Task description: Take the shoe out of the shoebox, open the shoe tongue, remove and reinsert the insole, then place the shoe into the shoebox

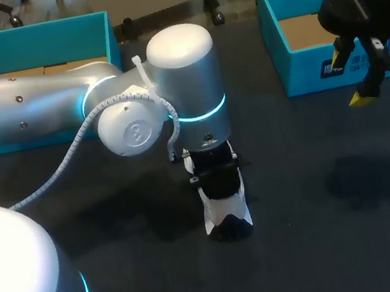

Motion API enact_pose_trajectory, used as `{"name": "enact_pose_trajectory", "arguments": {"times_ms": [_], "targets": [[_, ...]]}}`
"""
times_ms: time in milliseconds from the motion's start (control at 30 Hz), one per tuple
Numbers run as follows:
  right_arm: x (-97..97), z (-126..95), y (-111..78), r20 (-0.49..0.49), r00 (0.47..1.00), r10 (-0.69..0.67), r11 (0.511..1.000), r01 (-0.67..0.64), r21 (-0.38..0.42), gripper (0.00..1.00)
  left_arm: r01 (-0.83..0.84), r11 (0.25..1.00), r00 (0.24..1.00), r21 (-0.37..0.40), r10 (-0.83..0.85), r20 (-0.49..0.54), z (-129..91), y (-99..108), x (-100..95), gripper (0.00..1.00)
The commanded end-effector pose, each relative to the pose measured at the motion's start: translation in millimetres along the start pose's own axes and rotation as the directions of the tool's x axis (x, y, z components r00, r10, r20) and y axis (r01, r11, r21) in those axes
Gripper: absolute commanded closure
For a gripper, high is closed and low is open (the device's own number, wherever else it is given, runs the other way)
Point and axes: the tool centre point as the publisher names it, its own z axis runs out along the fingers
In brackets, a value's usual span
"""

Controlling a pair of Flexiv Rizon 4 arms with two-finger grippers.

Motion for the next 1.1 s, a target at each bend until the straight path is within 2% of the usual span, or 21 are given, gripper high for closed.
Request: {"name": "enact_pose_trajectory", "arguments": {"times_ms": [33,167,433,667,867,1100], "targets": [[-1.8,0.9,1.2,-0.003,1.0,0.001,1.0,-0.001,0.004,0.0,0.001,1.0,1.0,-0.017,-0.001,0.001,17.1,14.2,-3.4,1.0],[-1.8,0.9,1.2,-0.003,1.0,0.001,1.0,-0.001,0.004,0.0,-0.008,0.998,1.0,-0.058,0.008,0.007,17.7,22.0,-6.2,1.0],[-1.8,0.9,1.2,-0.003,1.0,0.001,1.0,-0.001,0.004,0.0,0.006,0.996,1.0,-0.085,-0.004,0.024,13.4,38.3,-7.3,1.0],[-1.8,0.9,1.2,-0.003,1.0,0.001,1.0,-0.001,0.004,0.0,-0.005,0.994,0.998,-0.11,0.011,0.059,3.5,42.9,-11.7,1.0],[-1.8,0.9,1.2,-0.003,1.0,0.001,1.0,-0.001,0.004,0.0,-0.014,0.996,0.995,-0.09,0.022,0.098,-17.3,35.4,-12.9,1.0],[-1.8,0.9,1.2,-0.003,1.0,0.001,1.0,-0.001,0.004,0.0,-0.06,0.998,0.992,-0.023,0.062,0.11,-30.0,11.6,-10.1,1.0]]}}
